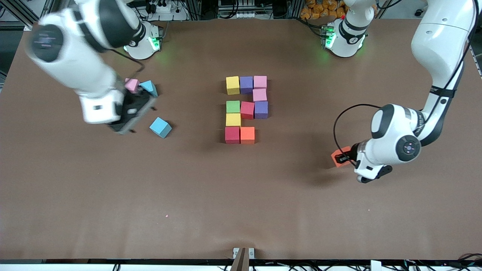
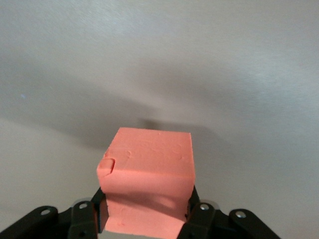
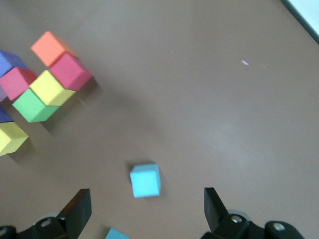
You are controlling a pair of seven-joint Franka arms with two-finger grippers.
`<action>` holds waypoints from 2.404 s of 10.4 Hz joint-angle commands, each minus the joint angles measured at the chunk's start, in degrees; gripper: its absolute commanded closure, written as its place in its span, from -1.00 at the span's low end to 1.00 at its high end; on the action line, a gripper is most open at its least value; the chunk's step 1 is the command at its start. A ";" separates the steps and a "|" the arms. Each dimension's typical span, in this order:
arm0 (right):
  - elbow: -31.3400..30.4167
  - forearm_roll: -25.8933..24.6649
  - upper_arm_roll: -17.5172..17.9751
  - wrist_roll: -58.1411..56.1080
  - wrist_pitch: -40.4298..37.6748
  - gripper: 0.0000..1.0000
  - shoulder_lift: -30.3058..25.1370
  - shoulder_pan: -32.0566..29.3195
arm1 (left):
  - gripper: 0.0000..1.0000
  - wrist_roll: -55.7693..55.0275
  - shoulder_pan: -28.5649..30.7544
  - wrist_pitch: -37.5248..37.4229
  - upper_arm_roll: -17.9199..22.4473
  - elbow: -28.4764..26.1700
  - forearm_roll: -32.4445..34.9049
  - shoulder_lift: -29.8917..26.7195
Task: Form number 2 with 11 blocks
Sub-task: 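Carry the orange block to the figure while the right gripper returns to rest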
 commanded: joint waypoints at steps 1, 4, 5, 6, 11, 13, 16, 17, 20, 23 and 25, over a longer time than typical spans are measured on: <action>-0.74 1.04 4.58 1.73 -0.97 -1.00 -4.25 -7.46 | 0.00 -9.61 -4.09 -0.69 0.37 1.92 -1.17 -0.34; -0.56 -0.09 4.40 10.92 -2.72 -1.00 -6.71 -11.42 | 0.00 -16.05 -6.82 -0.60 0.29 2.45 -5.11 -0.60; -0.21 -1.40 4.31 11.83 -3.07 -1.00 -7.07 -12.47 | 0.00 -18.85 -8.31 -0.60 -0.06 2.45 -5.12 -0.78; 0.49 -2.37 4.05 11.92 -4.12 -1.00 -6.99 -13.70 | 0.00 -21.23 -8.93 -0.43 -0.15 2.45 -5.12 -0.78; 4.71 -2.38 0.36 18.59 -10.81 -1.00 -7.42 -17.64 | 0.01 -40.35 -15.51 3.69 -0.24 3.59 -5.39 0.36; 4.71 -2.30 0.54 21.83 -11.07 -1.00 -7.78 -19.15 | 0.00 -46.63 -16.58 6.94 -0.15 3.60 -5.38 0.98; 6.82 -2.21 0.44 31.68 -15.54 -1.00 -7.25 -18.72 | -0.02 -57.08 -19.56 11.95 0.19 3.42 -4.77 2.91; 6.82 -2.47 0.53 32.40 -16.08 -1.00 -7.25 -18.72 | -0.03 -59.64 -19.92 12.66 0.20 3.42 -4.68 3.44; 7.00 -6.16 0.62 32.66 -17.05 -1.00 -7.07 -18.63 | -0.03 -71.33 -22.11 14.69 0.29 2.72 -4.60 3.62; 7.00 -6.08 0.53 32.31 -17.67 -1.00 -6.99 -18.72 | -0.01 -76.61 -22.91 17.93 0.37 0.53 -4.60 3.97; 7.26 -5.55 0.36 32.14 -17.67 -1.00 -6.99 -18.98 | -0.01 -80.38 -23.00 18.73 0.37 -0.62 -4.60 4.14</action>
